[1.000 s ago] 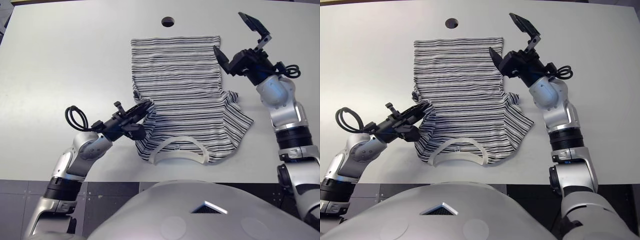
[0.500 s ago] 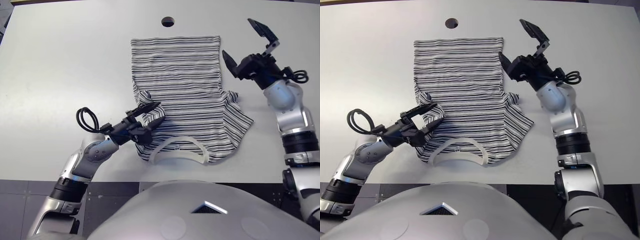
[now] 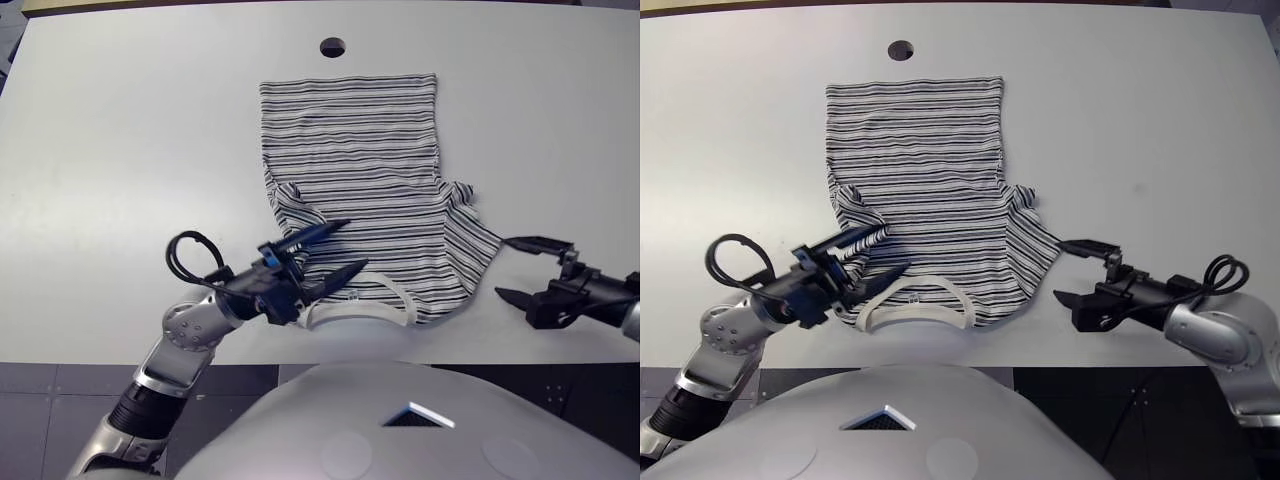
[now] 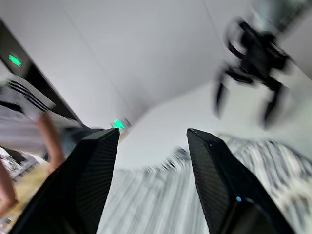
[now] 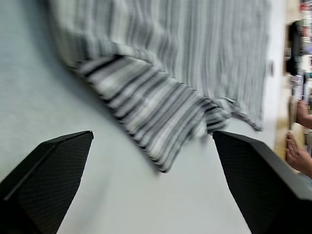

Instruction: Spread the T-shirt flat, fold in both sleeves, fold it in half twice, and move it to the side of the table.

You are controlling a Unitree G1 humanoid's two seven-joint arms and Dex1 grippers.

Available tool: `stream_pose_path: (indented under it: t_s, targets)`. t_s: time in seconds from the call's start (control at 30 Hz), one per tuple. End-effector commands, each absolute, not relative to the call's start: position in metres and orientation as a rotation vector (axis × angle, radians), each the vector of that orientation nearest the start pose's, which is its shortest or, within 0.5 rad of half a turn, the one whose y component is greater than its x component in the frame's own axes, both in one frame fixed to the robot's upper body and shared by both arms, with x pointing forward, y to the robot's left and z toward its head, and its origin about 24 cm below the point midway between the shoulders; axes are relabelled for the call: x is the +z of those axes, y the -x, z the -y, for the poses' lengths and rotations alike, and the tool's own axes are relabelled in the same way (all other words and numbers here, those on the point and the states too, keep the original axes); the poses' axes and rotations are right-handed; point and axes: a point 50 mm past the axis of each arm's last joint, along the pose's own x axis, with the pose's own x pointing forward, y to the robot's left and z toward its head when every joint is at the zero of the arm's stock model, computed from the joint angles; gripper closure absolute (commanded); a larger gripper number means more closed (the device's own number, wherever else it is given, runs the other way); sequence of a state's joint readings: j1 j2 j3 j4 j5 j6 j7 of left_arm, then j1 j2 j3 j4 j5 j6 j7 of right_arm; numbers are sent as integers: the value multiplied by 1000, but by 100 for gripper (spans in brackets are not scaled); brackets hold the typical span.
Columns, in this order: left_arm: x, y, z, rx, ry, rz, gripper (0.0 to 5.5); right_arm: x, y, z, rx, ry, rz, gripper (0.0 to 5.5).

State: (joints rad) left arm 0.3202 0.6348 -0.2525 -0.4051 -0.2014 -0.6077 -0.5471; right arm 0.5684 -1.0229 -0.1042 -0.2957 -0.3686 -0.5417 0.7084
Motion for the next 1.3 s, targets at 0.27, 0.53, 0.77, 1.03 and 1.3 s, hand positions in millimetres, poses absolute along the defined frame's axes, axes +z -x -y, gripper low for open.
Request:
stream_pose_path:
  t_s: [0.27,0.53,0.77,1.03,1.3]
  targets:
    - [127,-175,-183,-734,-435,545,293,35,-143,257,1176,1372,-309,94]
    - [121,-177,-186,-693,-430,529,293,25,-164,261,1115,1381,-288,94]
    - [120,-178,-187,-672,-423,531,291,21,-167,263,1118,1379,-287,183]
    - [120,-177,-186,-672,-414,530,291,19,-167,262,1130,1367,-280,353]
    - [120,-175,-185,-675,-409,535,291,17,-168,265,1119,1352,-291,519]
